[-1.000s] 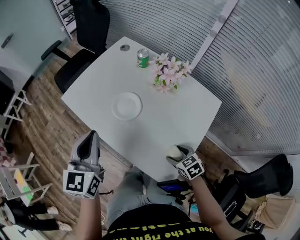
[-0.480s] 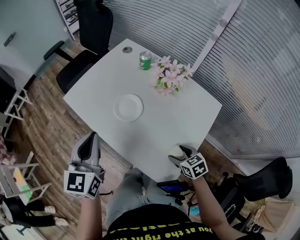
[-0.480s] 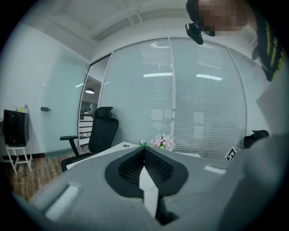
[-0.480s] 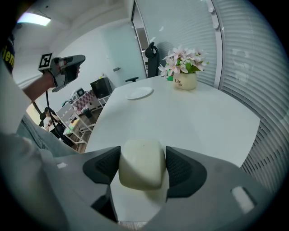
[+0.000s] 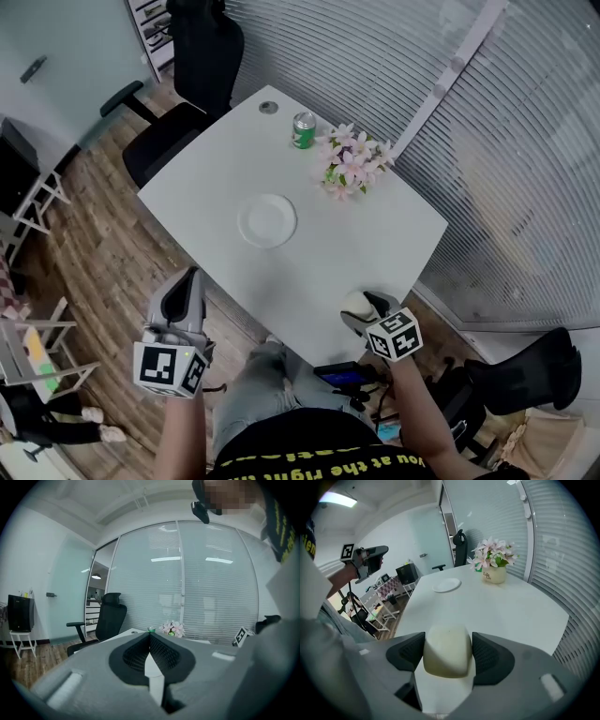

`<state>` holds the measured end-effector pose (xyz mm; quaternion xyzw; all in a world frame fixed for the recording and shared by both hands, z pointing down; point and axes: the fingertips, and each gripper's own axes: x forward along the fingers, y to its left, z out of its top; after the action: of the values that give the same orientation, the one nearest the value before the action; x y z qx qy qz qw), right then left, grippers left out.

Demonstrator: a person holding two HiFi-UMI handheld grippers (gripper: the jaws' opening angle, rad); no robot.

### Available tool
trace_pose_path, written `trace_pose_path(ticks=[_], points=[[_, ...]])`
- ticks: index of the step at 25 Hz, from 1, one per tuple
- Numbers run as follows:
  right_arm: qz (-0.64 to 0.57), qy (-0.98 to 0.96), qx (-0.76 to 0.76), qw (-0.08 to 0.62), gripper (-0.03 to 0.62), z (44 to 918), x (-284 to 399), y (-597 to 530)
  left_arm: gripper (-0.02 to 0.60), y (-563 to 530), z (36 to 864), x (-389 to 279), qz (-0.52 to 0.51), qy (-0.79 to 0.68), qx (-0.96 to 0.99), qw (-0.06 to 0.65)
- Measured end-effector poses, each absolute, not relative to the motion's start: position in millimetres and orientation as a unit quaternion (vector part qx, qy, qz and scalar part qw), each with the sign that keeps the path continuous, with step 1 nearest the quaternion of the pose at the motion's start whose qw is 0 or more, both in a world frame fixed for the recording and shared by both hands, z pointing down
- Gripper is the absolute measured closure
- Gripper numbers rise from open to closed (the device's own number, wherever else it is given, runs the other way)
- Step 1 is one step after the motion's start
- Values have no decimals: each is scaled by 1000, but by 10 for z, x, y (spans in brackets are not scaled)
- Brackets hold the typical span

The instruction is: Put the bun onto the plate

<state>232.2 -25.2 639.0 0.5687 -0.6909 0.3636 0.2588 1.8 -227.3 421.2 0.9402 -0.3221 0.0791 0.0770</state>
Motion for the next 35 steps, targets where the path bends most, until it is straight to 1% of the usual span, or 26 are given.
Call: trace_pose_path(ticks=[20,35], points=[[298,-728,562,254,272,5612,2263,-682,578,-2339,4185,-215,62,-353,930,80],[259,-756,547,248,272,5155,2080,-972,578,-2292,4362,-477,73,-373,920,91]])
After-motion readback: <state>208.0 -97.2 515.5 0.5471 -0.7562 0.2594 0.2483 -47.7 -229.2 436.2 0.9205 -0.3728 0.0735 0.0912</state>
